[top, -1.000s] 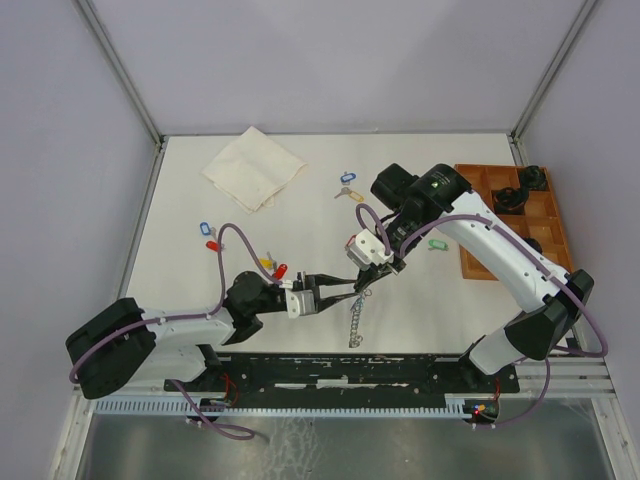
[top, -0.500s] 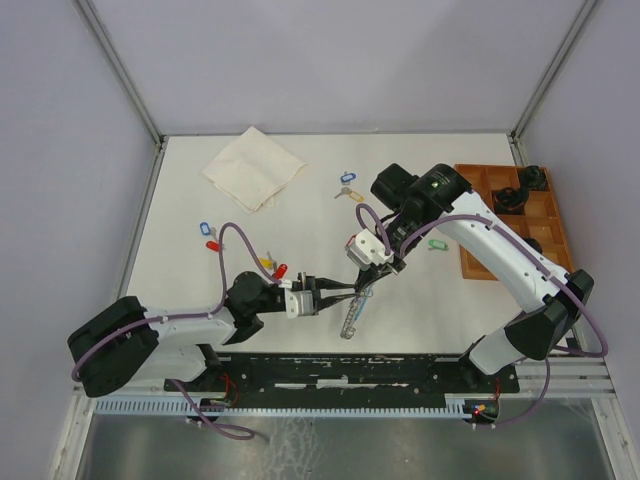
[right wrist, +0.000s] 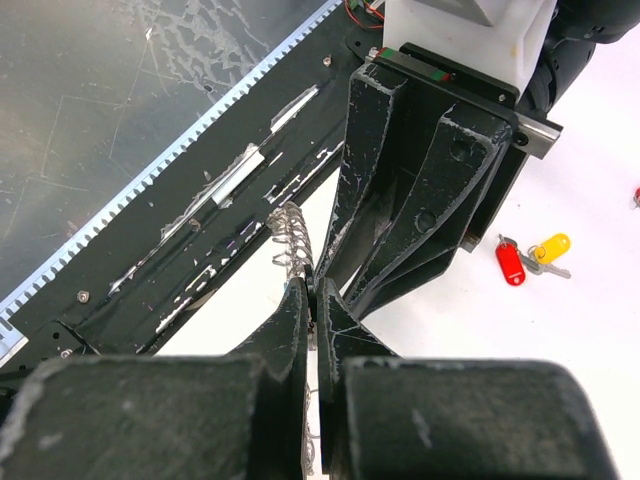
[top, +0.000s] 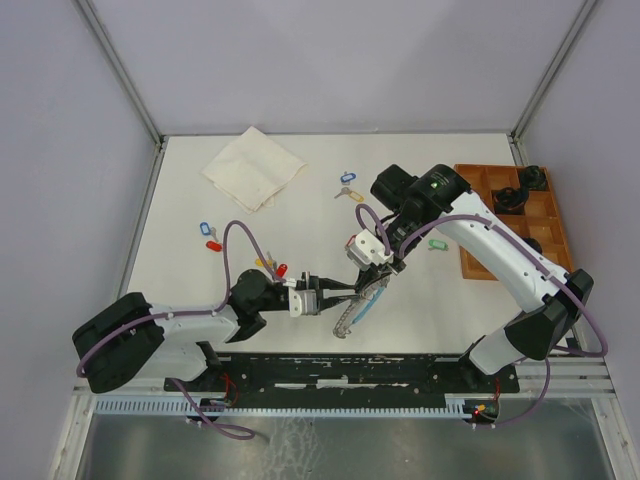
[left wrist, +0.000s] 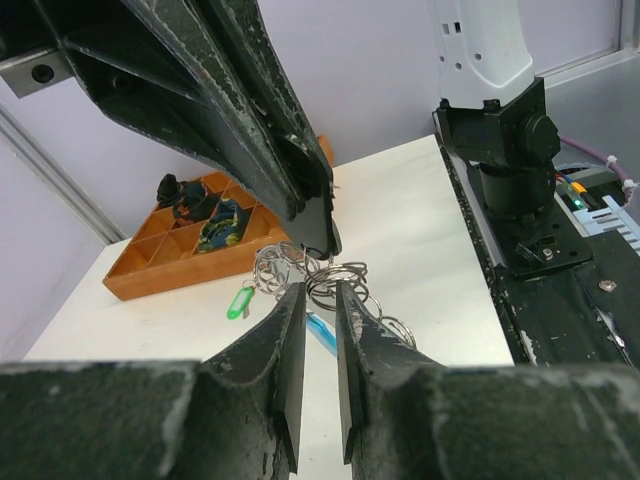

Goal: Remove the keys from the keyring

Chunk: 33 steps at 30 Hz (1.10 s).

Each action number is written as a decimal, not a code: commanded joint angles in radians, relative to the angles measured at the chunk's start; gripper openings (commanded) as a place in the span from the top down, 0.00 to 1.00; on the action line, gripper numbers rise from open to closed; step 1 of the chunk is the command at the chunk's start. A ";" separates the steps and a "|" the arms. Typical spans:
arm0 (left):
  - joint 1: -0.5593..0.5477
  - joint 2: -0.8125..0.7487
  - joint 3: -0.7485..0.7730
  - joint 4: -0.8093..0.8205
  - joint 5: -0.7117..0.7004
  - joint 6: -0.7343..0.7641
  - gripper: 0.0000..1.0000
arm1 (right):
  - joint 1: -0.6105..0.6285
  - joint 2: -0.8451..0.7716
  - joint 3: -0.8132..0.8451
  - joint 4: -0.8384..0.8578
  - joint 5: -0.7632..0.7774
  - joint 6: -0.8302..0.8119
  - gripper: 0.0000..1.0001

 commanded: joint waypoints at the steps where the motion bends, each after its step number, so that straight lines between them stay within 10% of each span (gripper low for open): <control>1: 0.001 0.006 0.040 0.050 0.020 -0.040 0.75 | 0.003 -0.034 -0.005 -0.155 -0.064 -0.025 0.99; 33: 0.002 -0.002 0.004 0.097 -0.002 -0.111 0.97 | 0.000 -0.085 -0.013 -0.150 -0.042 -0.021 0.99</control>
